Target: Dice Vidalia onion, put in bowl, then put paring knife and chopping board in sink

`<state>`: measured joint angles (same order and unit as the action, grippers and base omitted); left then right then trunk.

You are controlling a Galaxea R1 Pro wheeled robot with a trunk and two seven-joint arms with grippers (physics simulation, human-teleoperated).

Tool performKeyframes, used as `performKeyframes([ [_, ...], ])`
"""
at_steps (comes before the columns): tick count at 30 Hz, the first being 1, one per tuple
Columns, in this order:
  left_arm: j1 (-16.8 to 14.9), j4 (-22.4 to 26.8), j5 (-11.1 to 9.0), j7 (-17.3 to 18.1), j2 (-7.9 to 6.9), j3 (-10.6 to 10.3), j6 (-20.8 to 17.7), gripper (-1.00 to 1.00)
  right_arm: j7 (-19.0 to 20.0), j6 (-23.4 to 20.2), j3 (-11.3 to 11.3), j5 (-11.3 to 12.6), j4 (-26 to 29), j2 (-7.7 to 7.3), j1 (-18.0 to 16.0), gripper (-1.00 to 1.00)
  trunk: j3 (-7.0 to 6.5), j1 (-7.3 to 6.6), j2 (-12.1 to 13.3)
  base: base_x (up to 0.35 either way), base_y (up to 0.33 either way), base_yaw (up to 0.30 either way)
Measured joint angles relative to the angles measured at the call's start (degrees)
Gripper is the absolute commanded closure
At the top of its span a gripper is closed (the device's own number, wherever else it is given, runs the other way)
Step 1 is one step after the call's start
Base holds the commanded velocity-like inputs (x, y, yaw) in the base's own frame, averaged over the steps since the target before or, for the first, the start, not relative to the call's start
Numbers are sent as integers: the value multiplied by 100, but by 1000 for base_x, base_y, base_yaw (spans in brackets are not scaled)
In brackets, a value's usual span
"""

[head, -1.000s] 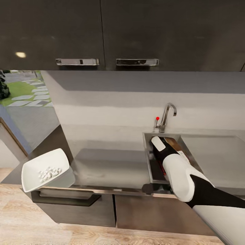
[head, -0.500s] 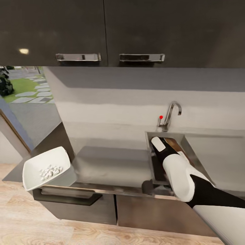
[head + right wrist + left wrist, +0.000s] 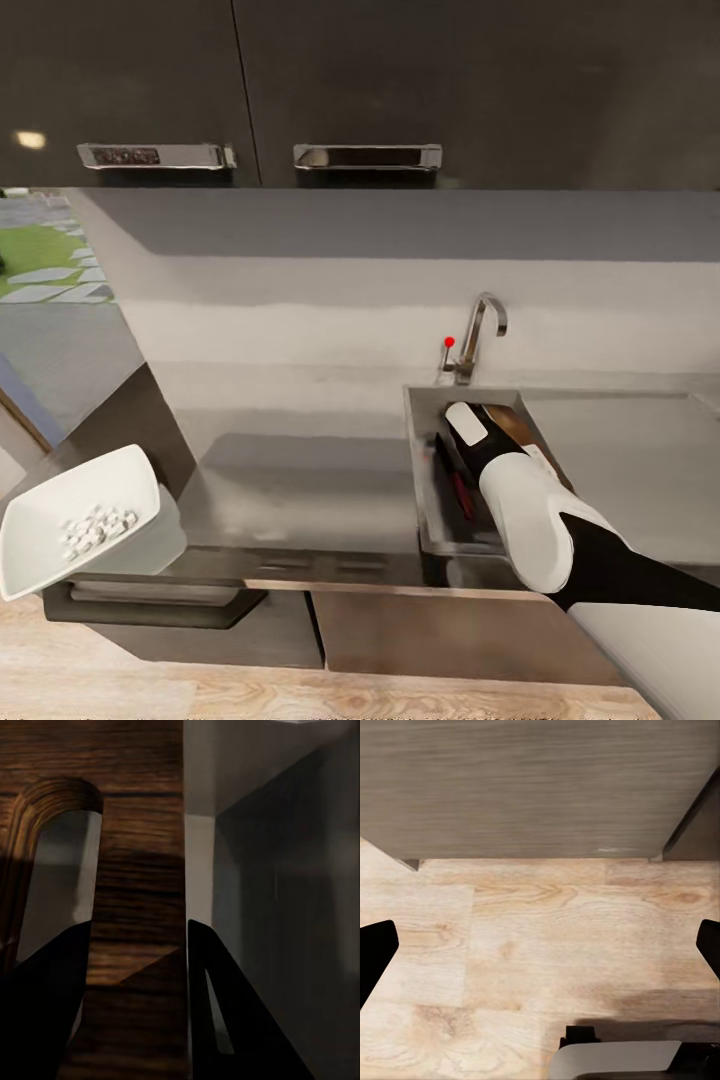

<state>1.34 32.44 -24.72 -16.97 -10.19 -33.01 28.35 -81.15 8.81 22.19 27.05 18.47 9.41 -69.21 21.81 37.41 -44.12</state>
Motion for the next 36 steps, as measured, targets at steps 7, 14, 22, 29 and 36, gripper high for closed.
performKeyframes([
  [7, 1, 6, -1, -1, 0, 0, 1, -100, 1, 0, -2, -2, -7, 15, -1, 100, 53, 0, 0, 0, 92, 106],
  [14, 0, 4, 0, 0, 0, 0, 0, -100, 208, -3, 3, -2, -43, -1, -1, 100, 77, 0, 0, 0, 45, 14],
  [22, 0, 4, 0, 0, 0, 0, 0, -100, 246, 0, 13, -10, -112, -15, 3, 100, 148, 0, 0, 0, 0, 0],
  [29, 0, 8, 3, 0, 0, 0, 0, -100, 246, -1, 11, -11, -113, -10, -1, 100, 212, 0, 0, 0, 0, 0],
  [36, 0, 6, 2, 0, 0, 0, 0, -100, 247, 11, 13, -12, -119, -10, 2, 100, 276, 0, 0, 0, 0, 0],
])
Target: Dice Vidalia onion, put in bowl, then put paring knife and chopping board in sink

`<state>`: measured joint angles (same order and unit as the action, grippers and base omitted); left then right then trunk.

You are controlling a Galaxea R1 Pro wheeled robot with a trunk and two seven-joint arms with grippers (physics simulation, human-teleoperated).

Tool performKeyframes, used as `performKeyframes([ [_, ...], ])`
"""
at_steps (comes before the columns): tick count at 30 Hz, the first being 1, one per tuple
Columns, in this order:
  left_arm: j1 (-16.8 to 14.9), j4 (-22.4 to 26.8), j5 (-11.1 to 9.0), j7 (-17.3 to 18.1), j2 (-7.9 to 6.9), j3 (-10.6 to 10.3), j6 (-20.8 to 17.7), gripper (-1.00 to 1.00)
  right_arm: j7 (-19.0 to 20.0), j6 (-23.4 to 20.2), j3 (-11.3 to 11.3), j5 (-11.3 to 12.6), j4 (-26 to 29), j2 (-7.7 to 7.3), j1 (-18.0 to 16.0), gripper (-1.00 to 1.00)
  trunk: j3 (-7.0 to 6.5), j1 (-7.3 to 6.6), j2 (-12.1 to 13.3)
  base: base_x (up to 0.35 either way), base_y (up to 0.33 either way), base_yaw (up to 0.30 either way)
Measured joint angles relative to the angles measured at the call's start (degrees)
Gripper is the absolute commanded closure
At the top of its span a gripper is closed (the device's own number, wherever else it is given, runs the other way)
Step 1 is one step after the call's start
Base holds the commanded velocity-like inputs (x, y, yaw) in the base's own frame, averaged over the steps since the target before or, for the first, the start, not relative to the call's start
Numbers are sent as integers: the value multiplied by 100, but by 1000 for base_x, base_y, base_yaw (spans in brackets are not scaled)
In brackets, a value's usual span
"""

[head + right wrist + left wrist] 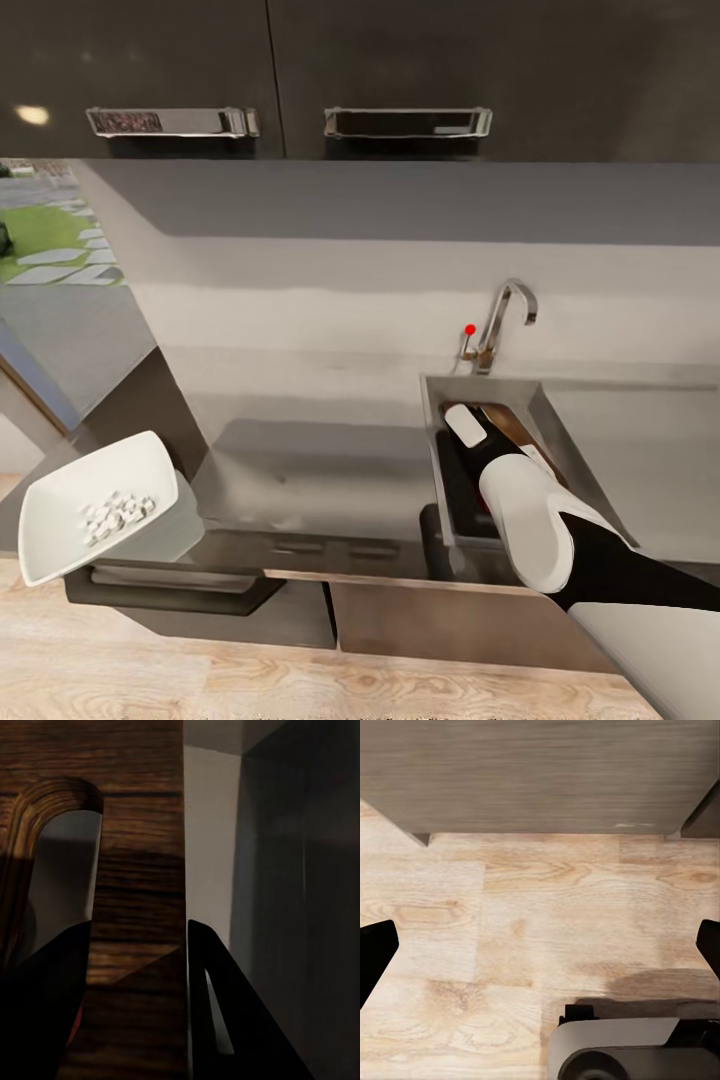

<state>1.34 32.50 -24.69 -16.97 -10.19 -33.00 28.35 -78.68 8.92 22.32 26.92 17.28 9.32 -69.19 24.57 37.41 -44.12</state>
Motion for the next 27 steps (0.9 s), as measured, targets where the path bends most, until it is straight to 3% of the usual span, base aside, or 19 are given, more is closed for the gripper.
performKeyframes([
  [20, 0, 34, 5, 0, 0, -7, 8, -100, 255, 209, -13, -60, -97, -11, -1, 100, 33, 0, 0, 0, 0, 0],
  [27, 0, 39, 6, 0, 0, -8, 9, -100, 255, 211, -13, -59, -113, -90, 9, 100, 64, 0, 0, 0, 0, 0],
])
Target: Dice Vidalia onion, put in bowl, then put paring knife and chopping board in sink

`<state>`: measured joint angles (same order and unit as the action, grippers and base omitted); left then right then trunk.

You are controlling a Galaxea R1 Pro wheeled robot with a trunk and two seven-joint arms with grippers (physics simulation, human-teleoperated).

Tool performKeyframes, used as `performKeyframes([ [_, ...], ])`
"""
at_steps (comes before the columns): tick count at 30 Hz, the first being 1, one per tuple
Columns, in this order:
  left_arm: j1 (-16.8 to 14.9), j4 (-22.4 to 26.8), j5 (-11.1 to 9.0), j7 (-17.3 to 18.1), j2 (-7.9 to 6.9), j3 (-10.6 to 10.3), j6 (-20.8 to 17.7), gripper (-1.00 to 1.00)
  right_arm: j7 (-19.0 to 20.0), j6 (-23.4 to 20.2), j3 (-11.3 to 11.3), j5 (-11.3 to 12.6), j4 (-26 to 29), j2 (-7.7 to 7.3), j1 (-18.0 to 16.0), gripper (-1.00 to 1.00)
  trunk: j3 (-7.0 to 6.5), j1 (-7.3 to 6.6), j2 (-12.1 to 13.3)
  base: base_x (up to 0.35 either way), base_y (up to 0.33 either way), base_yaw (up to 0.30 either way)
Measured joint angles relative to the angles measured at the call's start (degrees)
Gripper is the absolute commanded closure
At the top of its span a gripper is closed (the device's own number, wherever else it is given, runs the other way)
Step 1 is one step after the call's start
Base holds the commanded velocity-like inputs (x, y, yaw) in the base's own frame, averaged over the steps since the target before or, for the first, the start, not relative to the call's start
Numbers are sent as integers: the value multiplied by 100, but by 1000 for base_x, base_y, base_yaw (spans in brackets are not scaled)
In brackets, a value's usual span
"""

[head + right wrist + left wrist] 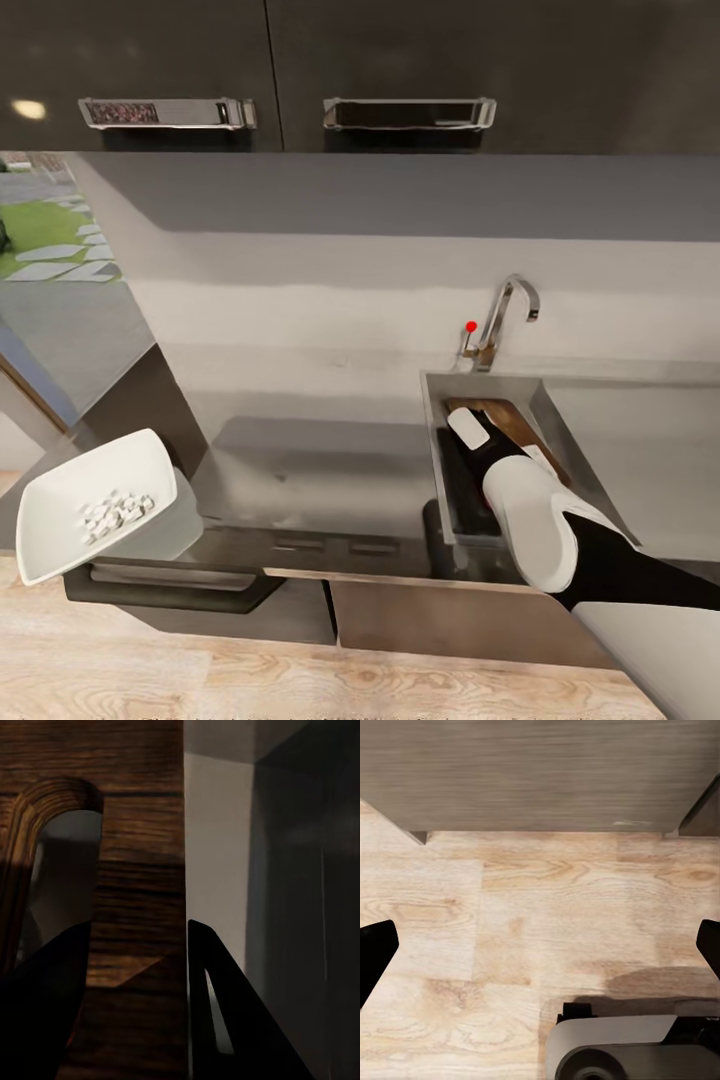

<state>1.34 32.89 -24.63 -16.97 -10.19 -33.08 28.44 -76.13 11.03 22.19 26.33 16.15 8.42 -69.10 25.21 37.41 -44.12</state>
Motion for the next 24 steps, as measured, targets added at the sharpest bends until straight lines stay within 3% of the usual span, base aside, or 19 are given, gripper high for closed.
performKeyframes([
  [7, 0, 3, 0, 0, 0, -1, 0, -100, 268, 3, -11, -60, 0, -31, 24, 100, 63, 0, 0, 0, 0, 0],
  [13, 0, 9, 0, -1, 0, -1, 0, -100, 432, 90, -15, -457, 4, -41, 128, 100, 118, 0, 0, 0, 0, 0],
  [24, 0, 10, 0, -2, 0, -1, 0, -100, 609, 311, -7, -493, -5, -41, 140, 100, 220, 0, 0, 0, 0, 0],
])
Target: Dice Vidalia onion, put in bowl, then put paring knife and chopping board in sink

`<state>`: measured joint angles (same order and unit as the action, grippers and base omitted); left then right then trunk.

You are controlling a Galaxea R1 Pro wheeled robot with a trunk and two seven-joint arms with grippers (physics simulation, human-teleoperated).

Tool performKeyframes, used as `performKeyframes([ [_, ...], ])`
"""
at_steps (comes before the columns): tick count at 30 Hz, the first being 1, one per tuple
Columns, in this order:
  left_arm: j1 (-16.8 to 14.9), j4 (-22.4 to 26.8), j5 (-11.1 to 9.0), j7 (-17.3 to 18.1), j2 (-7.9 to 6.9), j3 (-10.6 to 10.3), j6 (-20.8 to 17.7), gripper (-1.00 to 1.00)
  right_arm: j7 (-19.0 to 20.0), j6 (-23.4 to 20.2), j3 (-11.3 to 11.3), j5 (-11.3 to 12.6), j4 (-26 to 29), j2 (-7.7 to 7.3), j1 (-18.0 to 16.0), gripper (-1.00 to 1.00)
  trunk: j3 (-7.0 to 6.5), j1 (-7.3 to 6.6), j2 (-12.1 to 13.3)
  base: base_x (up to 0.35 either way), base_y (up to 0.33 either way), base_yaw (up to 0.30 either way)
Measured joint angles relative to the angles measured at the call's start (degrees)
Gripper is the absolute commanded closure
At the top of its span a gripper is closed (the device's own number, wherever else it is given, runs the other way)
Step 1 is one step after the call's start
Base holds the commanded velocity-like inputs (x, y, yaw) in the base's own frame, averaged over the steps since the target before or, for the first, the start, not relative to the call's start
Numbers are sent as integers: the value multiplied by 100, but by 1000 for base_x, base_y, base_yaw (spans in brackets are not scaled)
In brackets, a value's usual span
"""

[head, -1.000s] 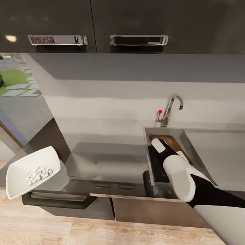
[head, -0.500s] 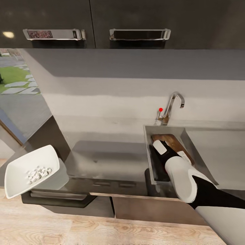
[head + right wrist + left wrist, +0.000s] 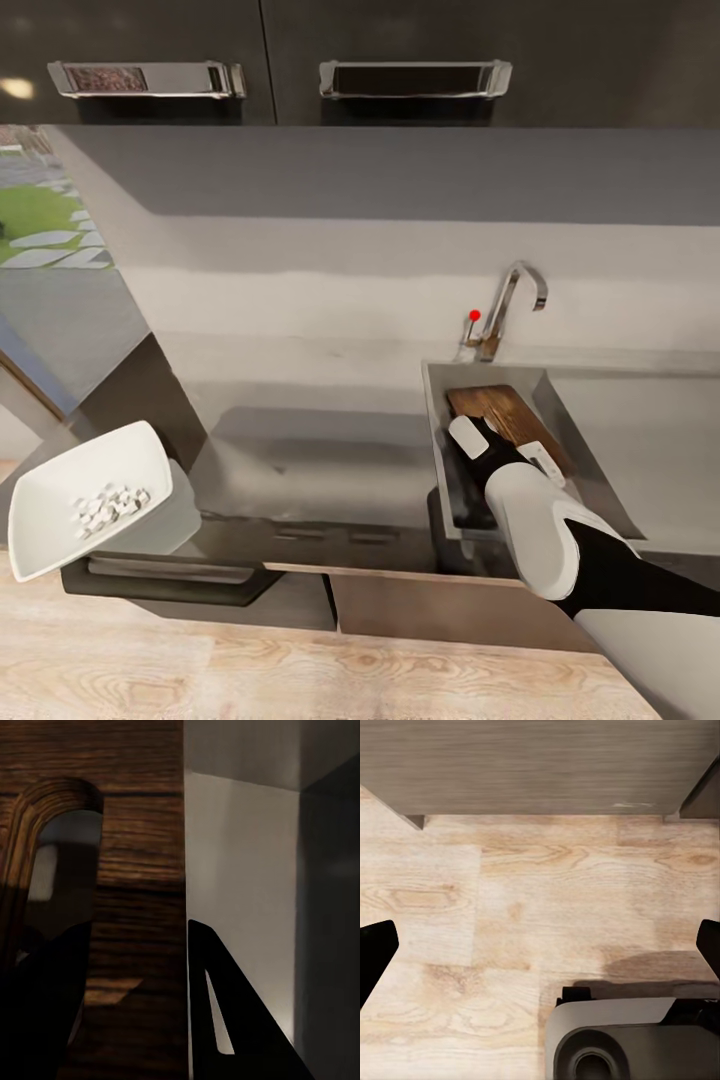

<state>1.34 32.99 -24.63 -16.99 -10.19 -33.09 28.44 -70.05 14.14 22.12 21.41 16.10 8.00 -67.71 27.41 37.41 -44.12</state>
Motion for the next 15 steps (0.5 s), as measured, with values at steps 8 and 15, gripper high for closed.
performKeyframes([
  [8, 0, 2, 0, 1, 0, 0, 0, -100, 2, 0, 0, -3, 0, 0, -1, 100, 52, 0, 0, 0, 0, 0],
  [15, 0, 2, 0, 0, 0, 0, 0, -100, 7, -1, -1, 0, 0, 0, 1, 100, 108, 0, 0, 0, 0, 0],
])
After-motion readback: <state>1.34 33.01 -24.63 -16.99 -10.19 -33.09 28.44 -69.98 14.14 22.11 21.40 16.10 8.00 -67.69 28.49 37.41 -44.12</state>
